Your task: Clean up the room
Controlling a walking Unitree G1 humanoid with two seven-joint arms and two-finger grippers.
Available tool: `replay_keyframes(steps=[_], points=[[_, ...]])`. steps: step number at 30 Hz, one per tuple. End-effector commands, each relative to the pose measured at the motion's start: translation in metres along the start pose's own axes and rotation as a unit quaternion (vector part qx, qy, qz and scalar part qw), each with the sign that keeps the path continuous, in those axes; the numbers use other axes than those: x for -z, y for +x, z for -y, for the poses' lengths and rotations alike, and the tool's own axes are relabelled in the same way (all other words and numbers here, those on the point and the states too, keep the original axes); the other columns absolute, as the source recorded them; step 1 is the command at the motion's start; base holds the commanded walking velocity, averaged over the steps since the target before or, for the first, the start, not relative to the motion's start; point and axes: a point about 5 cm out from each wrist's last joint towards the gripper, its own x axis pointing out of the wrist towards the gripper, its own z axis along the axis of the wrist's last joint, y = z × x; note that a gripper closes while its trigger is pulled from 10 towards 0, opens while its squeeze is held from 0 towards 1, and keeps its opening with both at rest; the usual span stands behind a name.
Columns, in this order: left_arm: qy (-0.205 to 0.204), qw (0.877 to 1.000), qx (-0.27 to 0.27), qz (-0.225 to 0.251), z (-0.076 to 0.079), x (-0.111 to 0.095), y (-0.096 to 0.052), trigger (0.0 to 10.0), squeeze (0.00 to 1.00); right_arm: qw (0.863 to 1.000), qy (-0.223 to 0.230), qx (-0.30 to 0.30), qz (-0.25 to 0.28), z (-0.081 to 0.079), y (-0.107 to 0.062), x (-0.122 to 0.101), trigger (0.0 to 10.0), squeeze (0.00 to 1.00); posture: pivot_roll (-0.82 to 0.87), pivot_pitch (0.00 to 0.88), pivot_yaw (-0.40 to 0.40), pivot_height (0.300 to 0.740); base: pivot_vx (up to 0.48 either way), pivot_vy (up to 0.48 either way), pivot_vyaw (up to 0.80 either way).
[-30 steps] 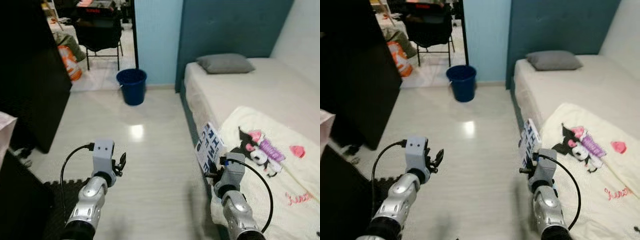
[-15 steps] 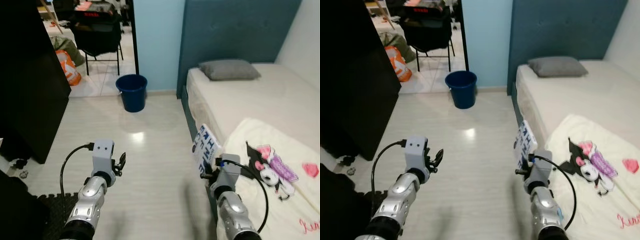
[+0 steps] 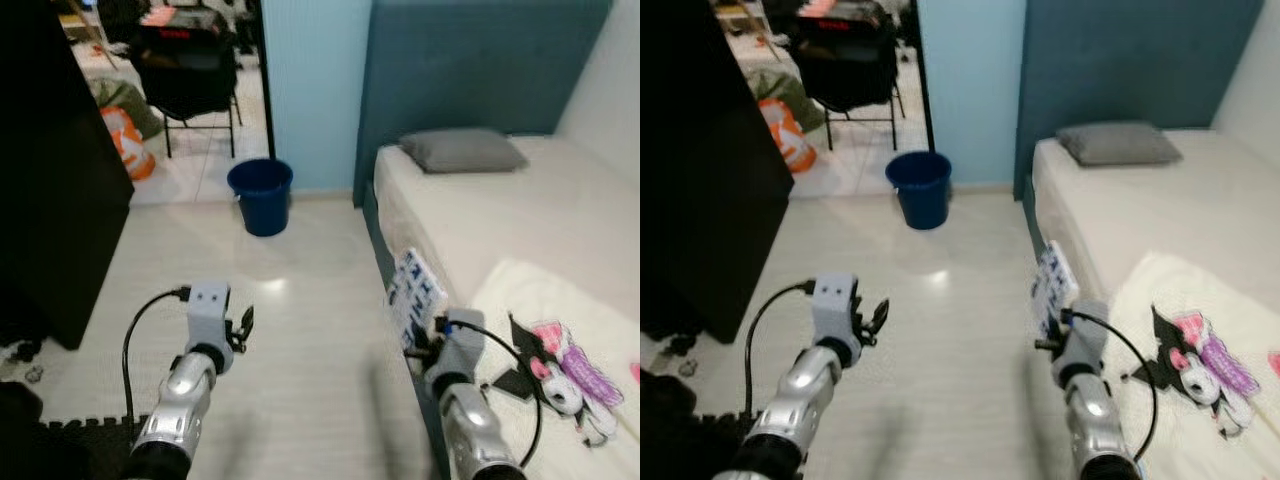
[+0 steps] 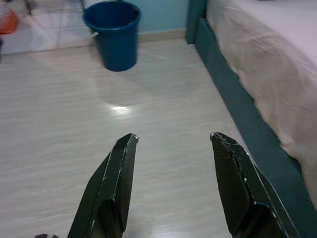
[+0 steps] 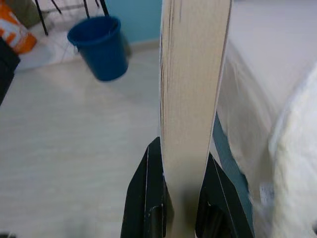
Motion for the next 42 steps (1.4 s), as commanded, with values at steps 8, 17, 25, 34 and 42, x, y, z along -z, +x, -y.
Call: replay_keyframes(steps=[8,17,25,34,42], points=[[0.004,1.000,-0.003,-0.010,-0.0041,0.0047,-0.0025,10.0,0.00,1.000,0.013,-0.008,0.008,-0.0084,0.0004,-0.0004,10.0,0.00,0.05,0.092,0.023,0.740,0.362,0.000,0.00],[0.003,1.000,-0.003,-0.012,-0.0044,0.0053,-0.0030,10.0,0.00,1.000,0.015,-0.006,0.007,-0.0073,-0.0001,0.0003,10.0,0.00,0.05,0.098,0.023,0.740,0.360,0.000,-0.32],[0.002,1.000,-0.002,-0.012,-0.0035,0.0051,-0.0020,10.0,0.00,1.000,0.013,-0.004,0.009,-0.0060,0.0004,-0.0010,10.0,0.00,0.05,0.096,0.025,0.740,0.357,0.000,0.00],[0.001,1.000,-0.001,-0.012,-0.0027,0.0045,-0.0007,10.0,0.00,1.000,0.016,-0.002,0.006,-0.0050,0.0010,-0.0010,10.0,0.00,0.05,0.097,0.024,0.740,0.355,0.000,-0.12],[0.001,1.000,-0.001,-0.013,-0.0028,0.0050,-0.0008,10.0,0.00,1.000,0.017,-0.003,0.008,-0.0055,0.0013,-0.0017,10.0,0.00,0.05,0.095,0.025,0.740,0.353,0.000,-0.66]])
